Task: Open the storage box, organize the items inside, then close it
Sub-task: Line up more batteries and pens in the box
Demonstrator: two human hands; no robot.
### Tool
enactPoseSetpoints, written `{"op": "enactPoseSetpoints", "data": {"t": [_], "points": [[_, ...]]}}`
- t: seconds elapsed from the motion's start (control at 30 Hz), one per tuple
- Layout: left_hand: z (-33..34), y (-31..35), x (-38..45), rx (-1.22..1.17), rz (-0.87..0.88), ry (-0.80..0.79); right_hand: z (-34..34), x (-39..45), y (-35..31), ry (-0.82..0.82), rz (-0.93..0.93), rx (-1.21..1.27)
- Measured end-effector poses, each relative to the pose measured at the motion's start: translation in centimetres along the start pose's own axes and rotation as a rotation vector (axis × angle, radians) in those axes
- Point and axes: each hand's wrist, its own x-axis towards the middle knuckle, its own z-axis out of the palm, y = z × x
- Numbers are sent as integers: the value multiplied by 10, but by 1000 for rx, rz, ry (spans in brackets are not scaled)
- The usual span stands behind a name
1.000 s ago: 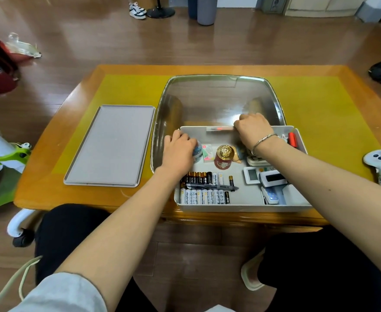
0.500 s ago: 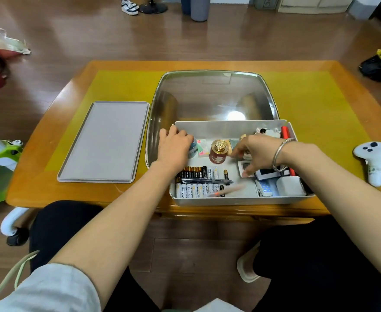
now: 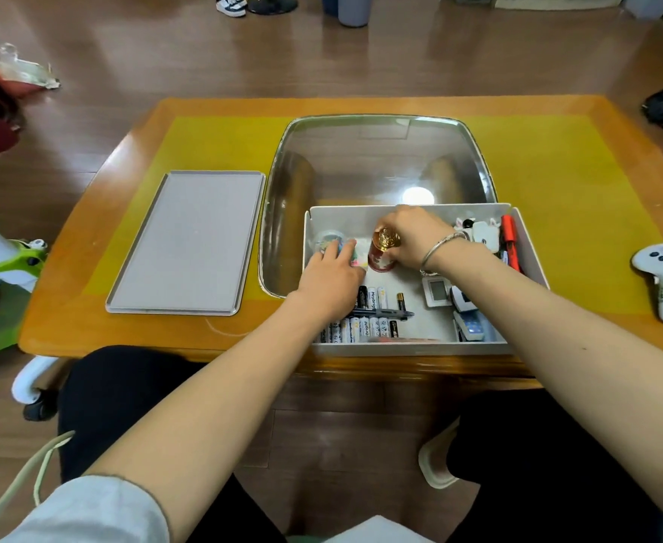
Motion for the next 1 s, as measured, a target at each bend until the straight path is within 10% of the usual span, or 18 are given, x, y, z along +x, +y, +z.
{"op": "enactPoseSetpoints", "data": {"t": [0.57,1.0], "points": [[-4,0,4,-29,-47,-102,12,-31,11,328,112,99],[-9,2,3,-17,-59,-145,10,-40,21,265,189,-200]]}}
